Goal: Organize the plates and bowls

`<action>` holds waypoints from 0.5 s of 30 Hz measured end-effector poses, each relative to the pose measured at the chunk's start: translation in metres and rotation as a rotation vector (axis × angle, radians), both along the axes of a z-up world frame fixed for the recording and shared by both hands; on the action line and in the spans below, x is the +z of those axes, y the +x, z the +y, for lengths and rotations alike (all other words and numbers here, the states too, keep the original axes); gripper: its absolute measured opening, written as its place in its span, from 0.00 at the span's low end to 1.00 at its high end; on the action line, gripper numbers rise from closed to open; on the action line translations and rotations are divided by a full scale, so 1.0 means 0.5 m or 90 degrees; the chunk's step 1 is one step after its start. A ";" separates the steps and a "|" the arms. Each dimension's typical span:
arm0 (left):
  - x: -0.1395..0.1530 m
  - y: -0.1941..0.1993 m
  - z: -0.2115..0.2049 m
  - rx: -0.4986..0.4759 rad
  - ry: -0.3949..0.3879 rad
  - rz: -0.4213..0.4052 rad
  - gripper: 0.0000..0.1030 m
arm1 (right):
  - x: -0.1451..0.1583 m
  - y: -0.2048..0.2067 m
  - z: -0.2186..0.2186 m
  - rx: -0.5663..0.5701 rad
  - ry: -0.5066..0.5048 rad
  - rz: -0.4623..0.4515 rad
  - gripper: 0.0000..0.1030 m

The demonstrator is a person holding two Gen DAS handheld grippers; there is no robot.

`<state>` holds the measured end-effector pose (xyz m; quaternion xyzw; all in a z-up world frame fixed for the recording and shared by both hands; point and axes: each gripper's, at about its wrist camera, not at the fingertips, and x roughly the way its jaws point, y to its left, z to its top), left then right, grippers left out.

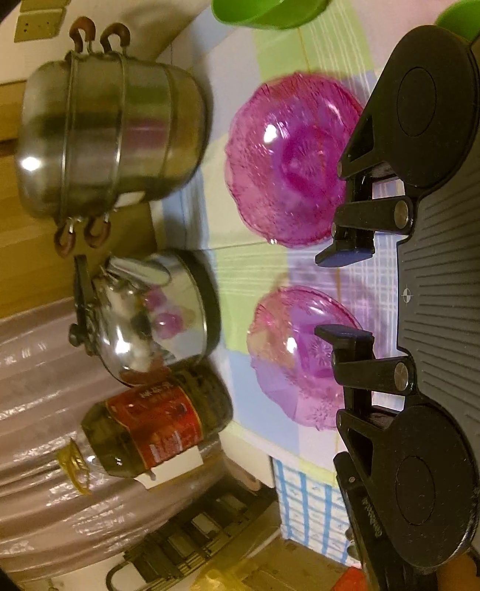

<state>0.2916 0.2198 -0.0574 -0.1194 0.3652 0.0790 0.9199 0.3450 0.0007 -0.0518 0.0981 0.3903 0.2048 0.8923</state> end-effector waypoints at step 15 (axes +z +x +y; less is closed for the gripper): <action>-0.063 0.051 0.047 0.025 -0.049 0.032 0.28 | -0.067 0.053 0.064 0.023 -0.014 0.070 0.34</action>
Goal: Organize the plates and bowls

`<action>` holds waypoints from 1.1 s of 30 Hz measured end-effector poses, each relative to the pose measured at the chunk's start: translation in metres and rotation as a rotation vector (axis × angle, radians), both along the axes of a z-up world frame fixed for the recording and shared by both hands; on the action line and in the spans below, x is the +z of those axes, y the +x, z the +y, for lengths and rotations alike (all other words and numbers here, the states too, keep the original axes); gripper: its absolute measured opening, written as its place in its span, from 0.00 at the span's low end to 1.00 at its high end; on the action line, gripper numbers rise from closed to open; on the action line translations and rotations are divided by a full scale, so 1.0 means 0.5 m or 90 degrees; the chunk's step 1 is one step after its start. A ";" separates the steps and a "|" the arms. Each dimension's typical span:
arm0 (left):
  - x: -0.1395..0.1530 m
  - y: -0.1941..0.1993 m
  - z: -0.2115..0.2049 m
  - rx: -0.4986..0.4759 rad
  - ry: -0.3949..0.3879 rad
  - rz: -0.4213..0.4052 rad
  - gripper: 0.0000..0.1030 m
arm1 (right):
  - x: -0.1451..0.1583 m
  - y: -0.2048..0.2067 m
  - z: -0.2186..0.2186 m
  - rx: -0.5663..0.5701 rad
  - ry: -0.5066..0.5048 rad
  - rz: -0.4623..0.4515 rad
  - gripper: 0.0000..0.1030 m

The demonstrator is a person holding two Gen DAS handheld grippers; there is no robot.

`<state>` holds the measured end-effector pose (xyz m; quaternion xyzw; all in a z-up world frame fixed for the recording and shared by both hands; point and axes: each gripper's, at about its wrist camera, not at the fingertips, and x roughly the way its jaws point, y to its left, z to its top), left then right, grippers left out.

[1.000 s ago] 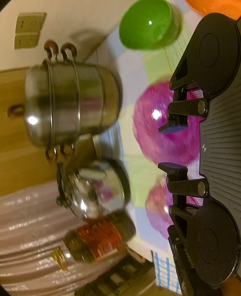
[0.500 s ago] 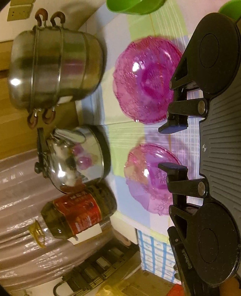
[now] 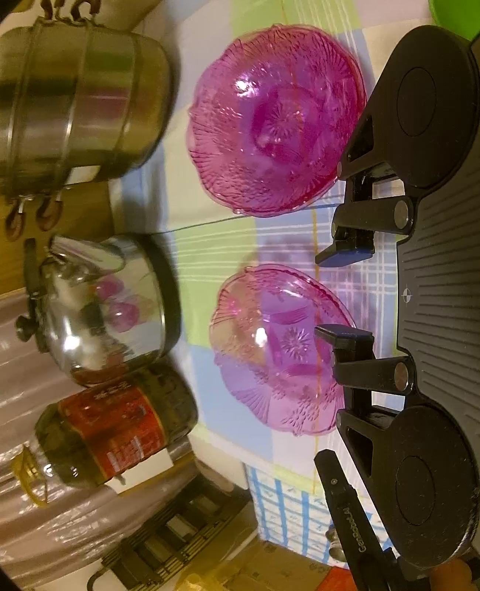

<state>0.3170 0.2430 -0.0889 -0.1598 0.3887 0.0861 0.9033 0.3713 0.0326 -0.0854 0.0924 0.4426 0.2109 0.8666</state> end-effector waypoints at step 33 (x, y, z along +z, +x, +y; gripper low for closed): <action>-0.075 0.064 0.010 0.015 -0.040 0.017 0.18 | -0.085 0.075 0.042 -0.012 -0.007 0.092 0.32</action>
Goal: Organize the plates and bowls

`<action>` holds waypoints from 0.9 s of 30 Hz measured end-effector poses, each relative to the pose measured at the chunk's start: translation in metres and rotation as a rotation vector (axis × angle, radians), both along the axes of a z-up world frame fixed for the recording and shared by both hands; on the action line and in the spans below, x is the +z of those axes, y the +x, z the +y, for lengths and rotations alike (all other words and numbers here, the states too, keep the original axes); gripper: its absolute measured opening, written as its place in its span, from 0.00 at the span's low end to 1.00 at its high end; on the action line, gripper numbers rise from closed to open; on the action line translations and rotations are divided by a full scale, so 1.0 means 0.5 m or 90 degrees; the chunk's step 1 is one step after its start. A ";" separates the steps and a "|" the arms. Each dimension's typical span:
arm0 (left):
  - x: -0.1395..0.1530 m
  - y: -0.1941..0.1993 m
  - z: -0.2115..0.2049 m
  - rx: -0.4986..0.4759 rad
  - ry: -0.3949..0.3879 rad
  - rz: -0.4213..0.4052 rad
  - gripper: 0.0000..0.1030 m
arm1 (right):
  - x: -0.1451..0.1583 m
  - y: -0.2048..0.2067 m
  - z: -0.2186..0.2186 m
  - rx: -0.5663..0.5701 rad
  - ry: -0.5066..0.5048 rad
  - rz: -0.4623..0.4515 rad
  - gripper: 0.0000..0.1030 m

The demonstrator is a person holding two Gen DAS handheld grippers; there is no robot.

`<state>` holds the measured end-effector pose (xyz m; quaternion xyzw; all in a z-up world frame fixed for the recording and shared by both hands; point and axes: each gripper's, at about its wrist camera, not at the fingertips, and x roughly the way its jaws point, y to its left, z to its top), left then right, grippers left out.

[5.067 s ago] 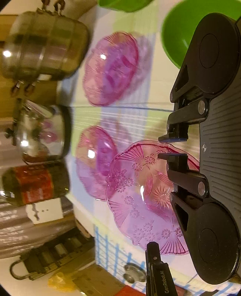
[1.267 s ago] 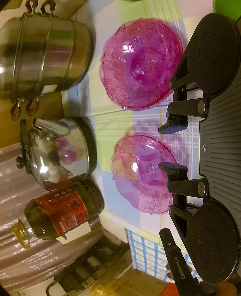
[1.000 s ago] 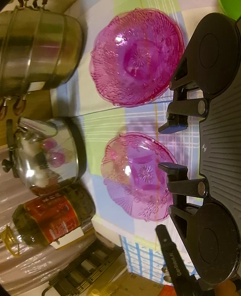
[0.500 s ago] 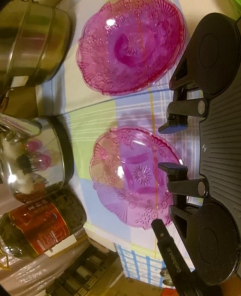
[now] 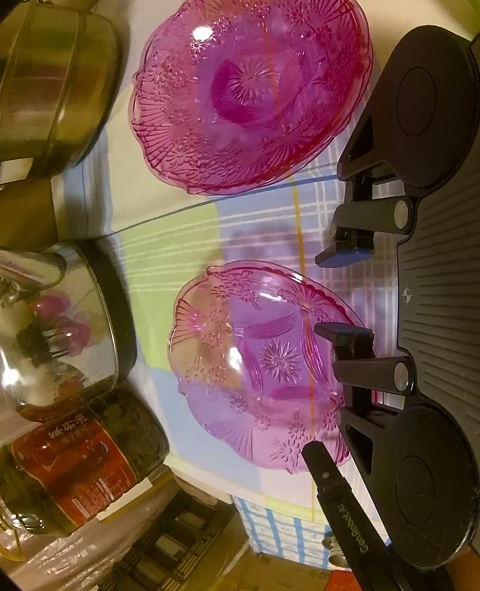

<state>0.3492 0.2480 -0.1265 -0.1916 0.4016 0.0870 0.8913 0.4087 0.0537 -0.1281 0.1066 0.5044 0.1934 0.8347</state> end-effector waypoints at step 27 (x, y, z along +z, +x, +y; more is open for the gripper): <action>0.053 -0.024 -0.030 -0.014 0.036 -0.004 0.13 | 0.036 -0.010 0.002 0.049 -0.005 -0.053 0.19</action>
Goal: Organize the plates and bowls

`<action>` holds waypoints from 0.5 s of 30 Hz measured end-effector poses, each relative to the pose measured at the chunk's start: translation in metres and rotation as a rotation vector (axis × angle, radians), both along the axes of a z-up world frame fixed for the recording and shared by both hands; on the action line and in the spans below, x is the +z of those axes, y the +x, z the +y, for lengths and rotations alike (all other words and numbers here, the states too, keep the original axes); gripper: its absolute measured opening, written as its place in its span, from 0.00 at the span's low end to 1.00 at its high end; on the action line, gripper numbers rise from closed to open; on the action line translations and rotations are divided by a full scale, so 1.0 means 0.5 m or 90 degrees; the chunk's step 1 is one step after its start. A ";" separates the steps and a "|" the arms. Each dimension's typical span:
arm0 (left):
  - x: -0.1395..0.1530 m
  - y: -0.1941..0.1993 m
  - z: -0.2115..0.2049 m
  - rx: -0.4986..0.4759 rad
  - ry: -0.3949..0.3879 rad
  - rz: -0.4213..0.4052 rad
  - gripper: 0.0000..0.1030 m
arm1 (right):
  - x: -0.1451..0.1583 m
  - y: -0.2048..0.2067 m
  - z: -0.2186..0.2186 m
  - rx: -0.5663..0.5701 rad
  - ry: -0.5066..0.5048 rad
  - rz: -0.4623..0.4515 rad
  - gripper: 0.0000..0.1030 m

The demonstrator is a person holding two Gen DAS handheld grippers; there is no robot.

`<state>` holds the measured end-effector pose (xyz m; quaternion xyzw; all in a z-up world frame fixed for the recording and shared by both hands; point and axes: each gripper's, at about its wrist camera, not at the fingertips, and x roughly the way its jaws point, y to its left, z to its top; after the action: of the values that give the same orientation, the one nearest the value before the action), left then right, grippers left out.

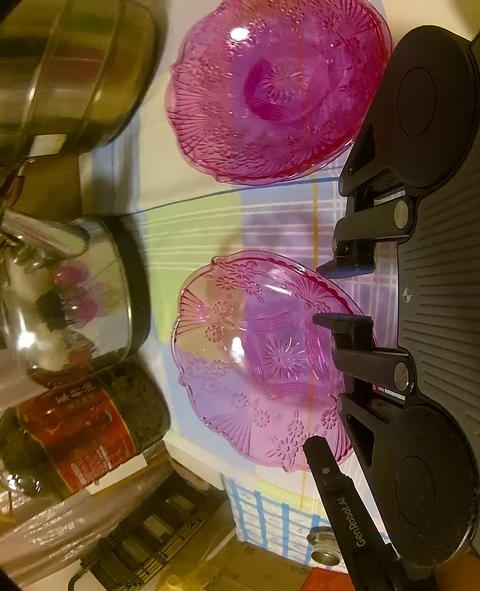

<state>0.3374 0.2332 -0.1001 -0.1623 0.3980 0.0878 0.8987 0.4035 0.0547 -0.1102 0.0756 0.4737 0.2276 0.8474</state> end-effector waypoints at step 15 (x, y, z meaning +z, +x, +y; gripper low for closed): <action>0.079 -0.023 -0.082 -0.038 -0.013 -0.060 0.13 | 0.098 -0.066 -0.084 -0.006 -0.011 -0.100 0.19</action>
<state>0.3260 0.1921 -0.0608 -0.1634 0.3605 0.0495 0.9170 0.3705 0.0127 -0.0611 0.0524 0.4075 0.2245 0.8836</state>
